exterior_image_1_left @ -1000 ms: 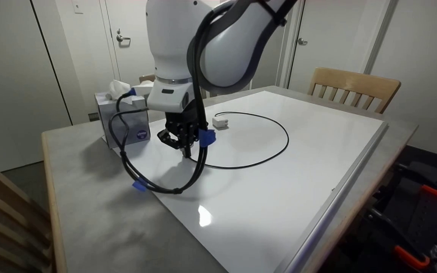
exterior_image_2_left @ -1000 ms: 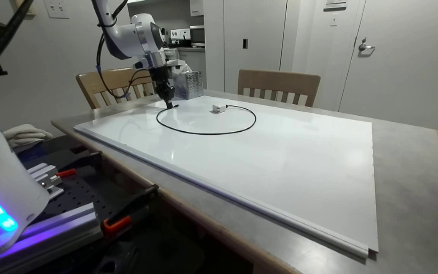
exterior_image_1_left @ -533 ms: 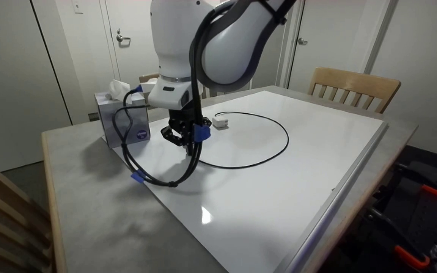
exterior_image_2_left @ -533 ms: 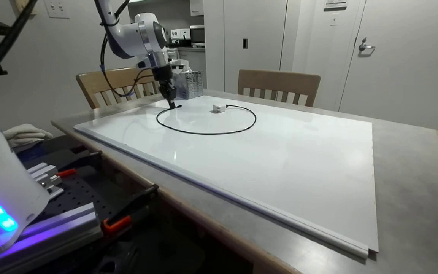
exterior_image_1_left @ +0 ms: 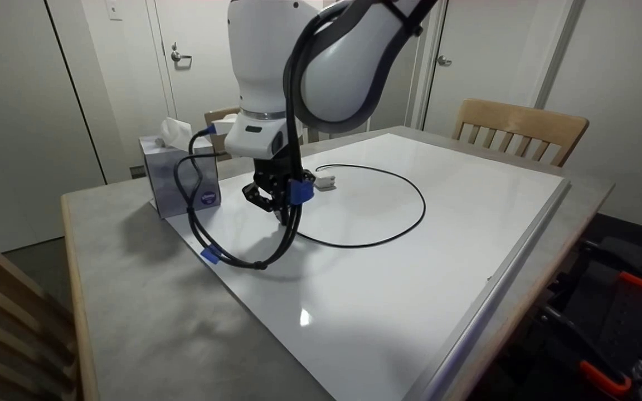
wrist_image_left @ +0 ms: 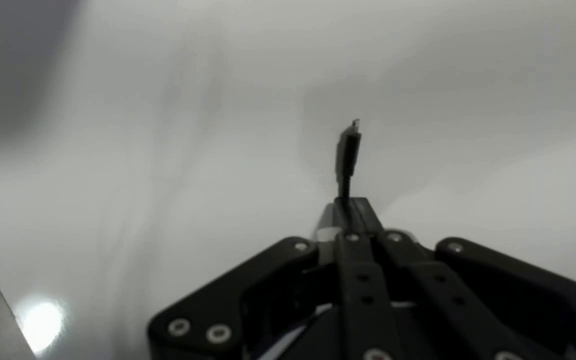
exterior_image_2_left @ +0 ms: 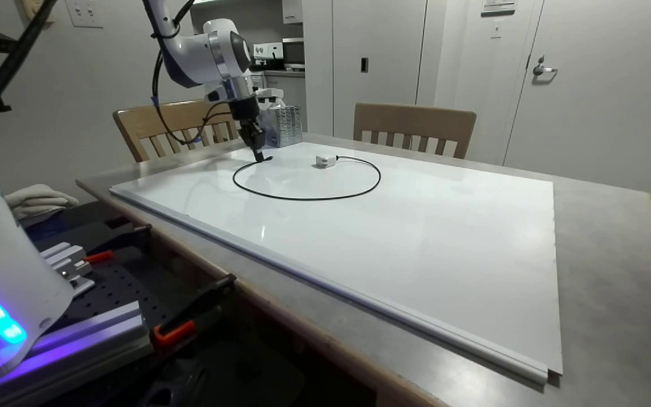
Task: Wrap up the charger neatly into a circle
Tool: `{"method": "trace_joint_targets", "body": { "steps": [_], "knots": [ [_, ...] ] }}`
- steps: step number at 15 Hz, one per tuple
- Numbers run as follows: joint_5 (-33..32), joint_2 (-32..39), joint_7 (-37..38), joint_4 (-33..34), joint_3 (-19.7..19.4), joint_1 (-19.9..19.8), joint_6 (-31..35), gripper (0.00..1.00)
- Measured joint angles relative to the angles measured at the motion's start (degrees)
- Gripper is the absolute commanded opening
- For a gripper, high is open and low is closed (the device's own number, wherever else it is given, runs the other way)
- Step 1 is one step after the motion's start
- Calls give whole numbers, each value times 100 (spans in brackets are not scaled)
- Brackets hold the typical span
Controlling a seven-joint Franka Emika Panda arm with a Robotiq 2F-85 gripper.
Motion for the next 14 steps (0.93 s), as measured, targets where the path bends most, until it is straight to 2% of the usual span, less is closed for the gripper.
{"method": "trace_joint_targets", "body": {
  "steps": [8,9,10,12,14],
  "knots": [
    [-115,3,-167,265,-390,-221,47,0],
    [-115,5,-263,332,-396,-263,47,26],
    [-112,10,-383,407,-389,-308,46,27],
    [225,30,-681,520,-189,-492,43,42],
    [906,46,-1099,564,238,-761,8,56]
  ]
}}
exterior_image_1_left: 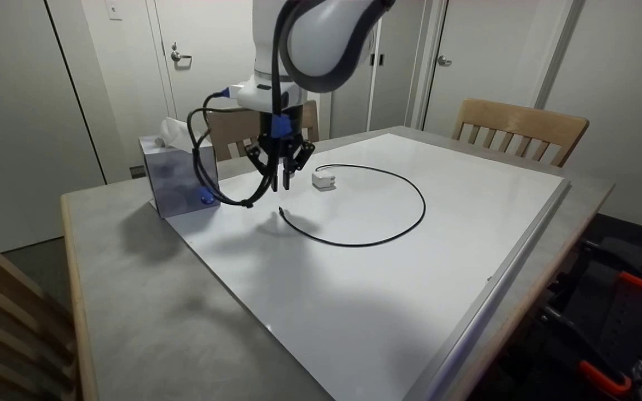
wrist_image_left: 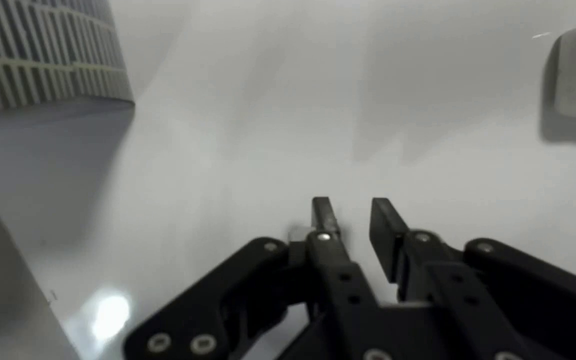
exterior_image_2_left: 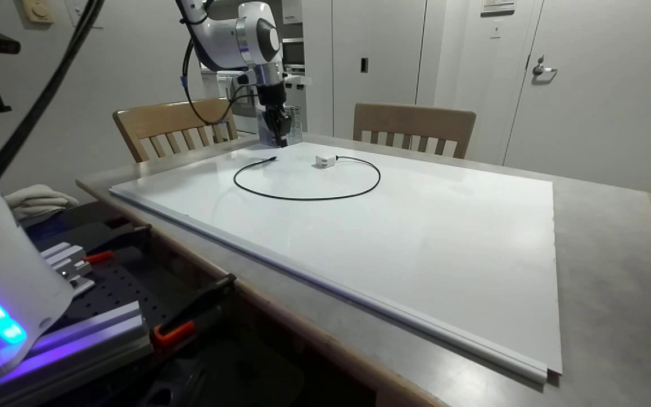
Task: Wrap up the charger neatly into a circle
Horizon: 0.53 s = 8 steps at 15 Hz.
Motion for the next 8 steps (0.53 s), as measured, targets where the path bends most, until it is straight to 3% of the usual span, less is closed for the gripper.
{"method": "trace_joint_targets", "body": {
  "steps": [3,6,8],
  "knots": [
    [857,23,-209,-18,494,-233,-6,76],
    [1295,44,-137,-127,607,-252,7,97],
    [1320,77,-11,-220,545,-253,23,100]
  ]
}}
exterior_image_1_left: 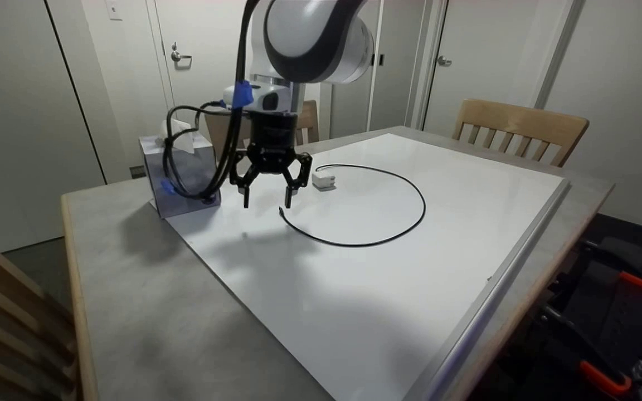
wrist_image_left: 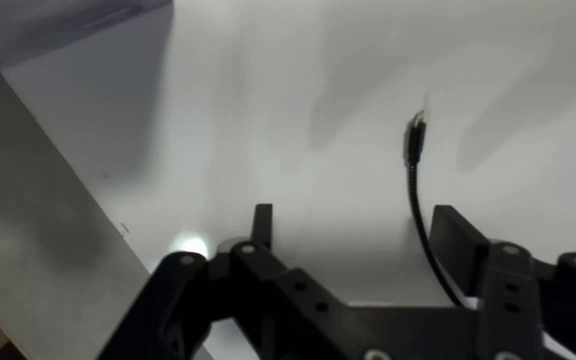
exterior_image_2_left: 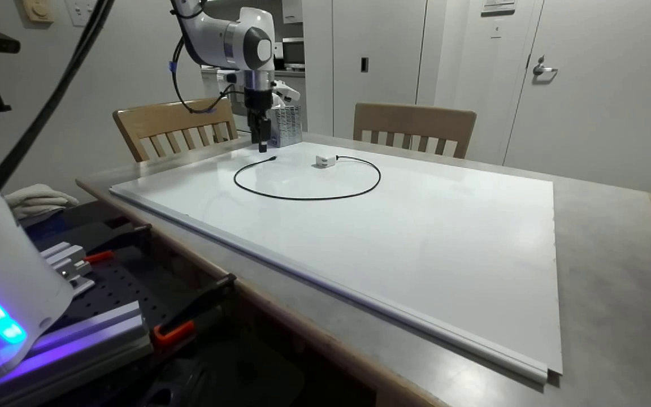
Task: Wrap up the charger neatly into a circle
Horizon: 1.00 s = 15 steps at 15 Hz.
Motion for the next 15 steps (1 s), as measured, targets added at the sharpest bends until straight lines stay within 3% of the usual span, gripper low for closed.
{"method": "trace_joint_targets", "body": {
  "steps": [5,15],
  "knots": [
    [-67,116,98,-63,-272,3,64,100],
    [-511,156,117,-45,-380,201,99,96]
  ]
}}
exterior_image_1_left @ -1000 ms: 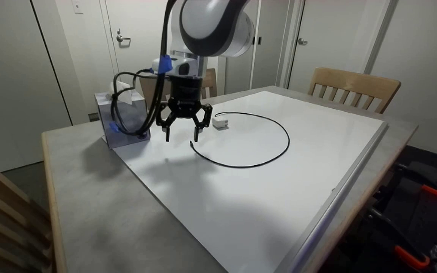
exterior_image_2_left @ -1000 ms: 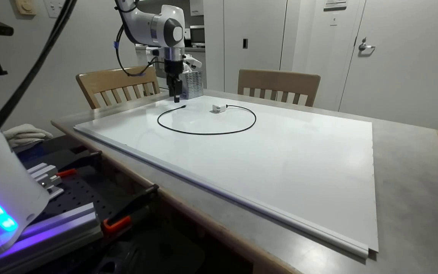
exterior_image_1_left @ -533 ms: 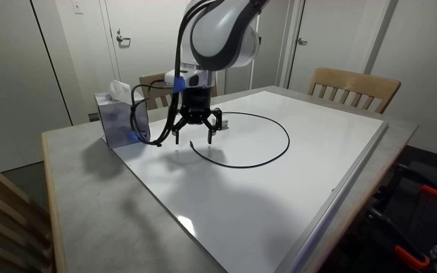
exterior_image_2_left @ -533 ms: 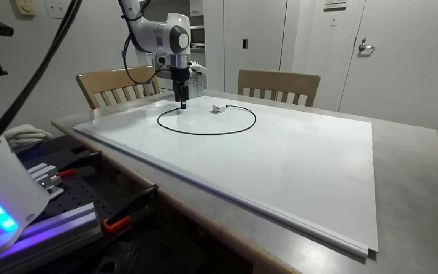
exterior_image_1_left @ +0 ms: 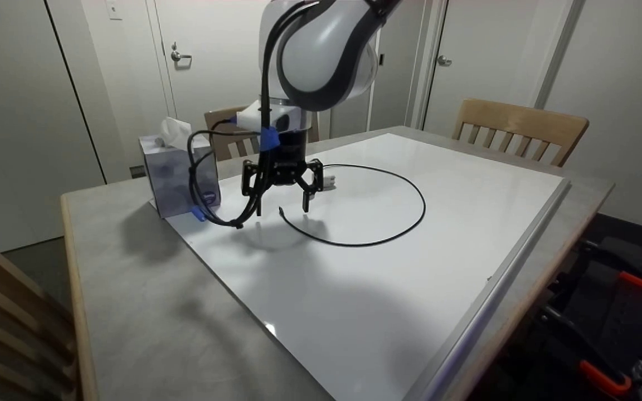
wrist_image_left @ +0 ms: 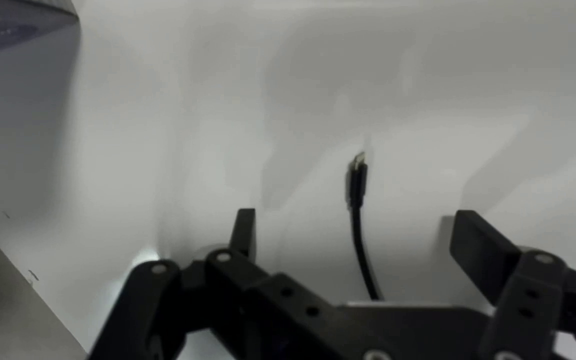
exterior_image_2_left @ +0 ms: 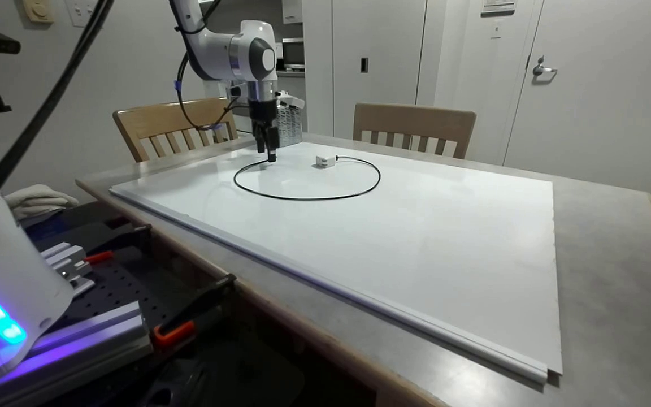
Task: Wrap up the charger neatly into a circle
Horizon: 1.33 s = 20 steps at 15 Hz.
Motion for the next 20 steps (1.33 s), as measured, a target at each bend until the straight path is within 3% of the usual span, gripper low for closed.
{"method": "trace_joint_targets", "body": {
  "steps": [8,14,15,16,17,19,20],
  "knots": [
    [-387,168,0,159,-127,147,1,97],
    [-408,217,2,273,-189,200,-100,85],
    [-408,218,4,288,-195,202,-123,80],
    [-413,220,6,305,-202,203,-133,66],
    [-414,218,7,313,-207,204,-138,58],
    [-416,191,7,321,-222,204,-157,49],
    [-416,176,7,322,-229,204,-166,35]
  ]
}}
